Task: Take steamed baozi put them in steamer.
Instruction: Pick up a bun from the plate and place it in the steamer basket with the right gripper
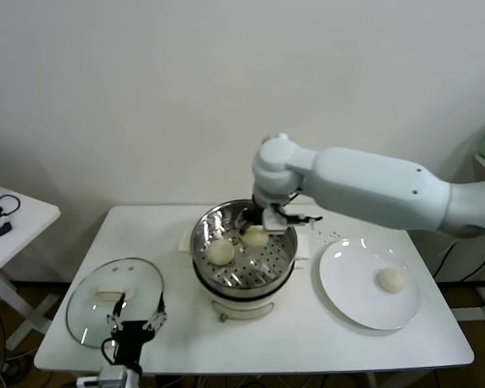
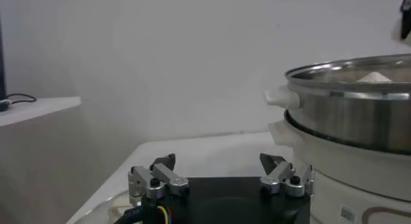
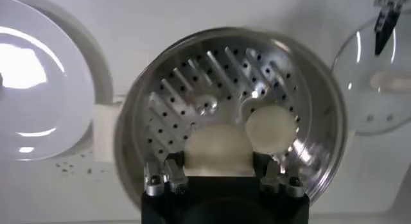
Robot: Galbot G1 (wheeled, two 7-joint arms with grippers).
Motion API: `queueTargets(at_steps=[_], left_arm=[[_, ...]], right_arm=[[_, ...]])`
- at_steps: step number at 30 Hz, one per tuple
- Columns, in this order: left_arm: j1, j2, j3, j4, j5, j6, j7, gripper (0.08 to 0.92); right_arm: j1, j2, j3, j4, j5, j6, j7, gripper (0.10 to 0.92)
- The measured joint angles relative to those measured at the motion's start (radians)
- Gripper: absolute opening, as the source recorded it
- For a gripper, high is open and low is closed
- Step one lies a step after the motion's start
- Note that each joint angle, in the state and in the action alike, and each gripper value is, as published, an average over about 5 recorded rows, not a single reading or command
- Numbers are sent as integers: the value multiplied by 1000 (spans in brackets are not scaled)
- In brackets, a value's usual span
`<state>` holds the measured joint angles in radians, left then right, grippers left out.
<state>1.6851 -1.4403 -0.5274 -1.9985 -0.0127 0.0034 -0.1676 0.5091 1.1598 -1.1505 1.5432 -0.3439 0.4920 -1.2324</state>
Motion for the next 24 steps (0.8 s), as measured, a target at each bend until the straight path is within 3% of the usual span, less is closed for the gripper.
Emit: queueTargets(at_steps=[10, 24], left_arm=[[2, 1, -2, 1, -1, 0, -1, 823], [-3, -1, 2, 11, -2, -1, -1, 823]], right_arm=[[-35, 53, -37, 11, -35, 43, 3, 687], [-50, 14, -76, 47, -58, 67, 5, 702]])
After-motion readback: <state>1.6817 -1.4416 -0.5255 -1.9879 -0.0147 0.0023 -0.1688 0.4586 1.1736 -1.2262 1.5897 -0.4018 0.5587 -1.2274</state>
